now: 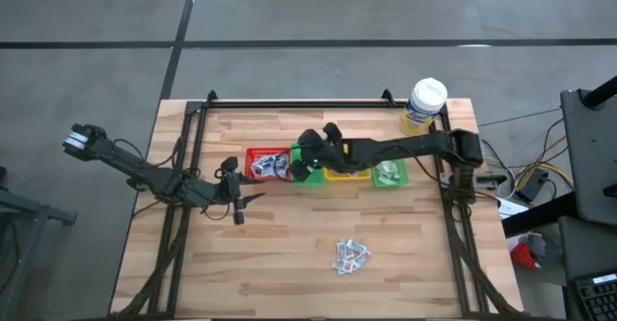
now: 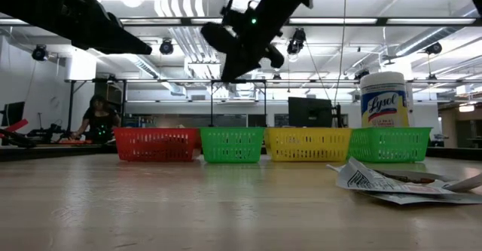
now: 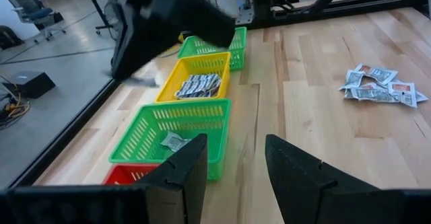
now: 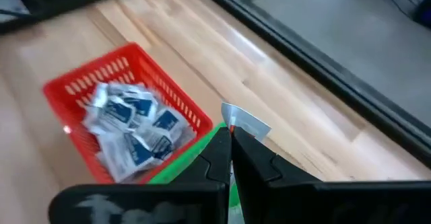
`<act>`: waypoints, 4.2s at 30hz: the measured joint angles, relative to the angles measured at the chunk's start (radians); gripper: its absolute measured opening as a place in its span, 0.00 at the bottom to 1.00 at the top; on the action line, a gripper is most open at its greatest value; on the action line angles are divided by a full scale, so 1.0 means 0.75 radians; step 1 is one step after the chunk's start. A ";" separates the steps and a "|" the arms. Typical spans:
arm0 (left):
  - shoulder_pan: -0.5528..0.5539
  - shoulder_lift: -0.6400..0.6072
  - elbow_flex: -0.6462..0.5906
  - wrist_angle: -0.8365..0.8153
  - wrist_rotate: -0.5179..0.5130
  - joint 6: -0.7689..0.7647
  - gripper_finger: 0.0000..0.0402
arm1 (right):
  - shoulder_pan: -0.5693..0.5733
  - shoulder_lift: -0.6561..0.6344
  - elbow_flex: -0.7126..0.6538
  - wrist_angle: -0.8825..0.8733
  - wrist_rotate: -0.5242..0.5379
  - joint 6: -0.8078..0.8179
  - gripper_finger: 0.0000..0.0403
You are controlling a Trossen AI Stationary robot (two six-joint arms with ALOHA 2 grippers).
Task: Pick & Place First Aid Supplies
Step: Put the ointment pack into the left green basket
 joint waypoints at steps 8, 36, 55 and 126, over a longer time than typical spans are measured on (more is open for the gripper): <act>0.000 -0.001 0.000 -0.001 0.000 0.000 0.38 | -0.029 0.177 0.127 -0.255 -0.023 0.143 0.02; 0.000 -0.001 0.000 0.000 0.000 0.000 0.38 | -0.047 0.267 0.108 -0.360 -0.152 0.134 0.12; -0.001 -0.001 0.000 -0.011 0.000 0.000 0.38 | 0.101 0.024 0.142 -0.652 -0.495 -0.237 0.27; 0.001 0.007 0.000 -0.003 -0.006 0.000 0.38 | 0.508 0.112 -0.235 -0.397 -0.841 -0.419 0.32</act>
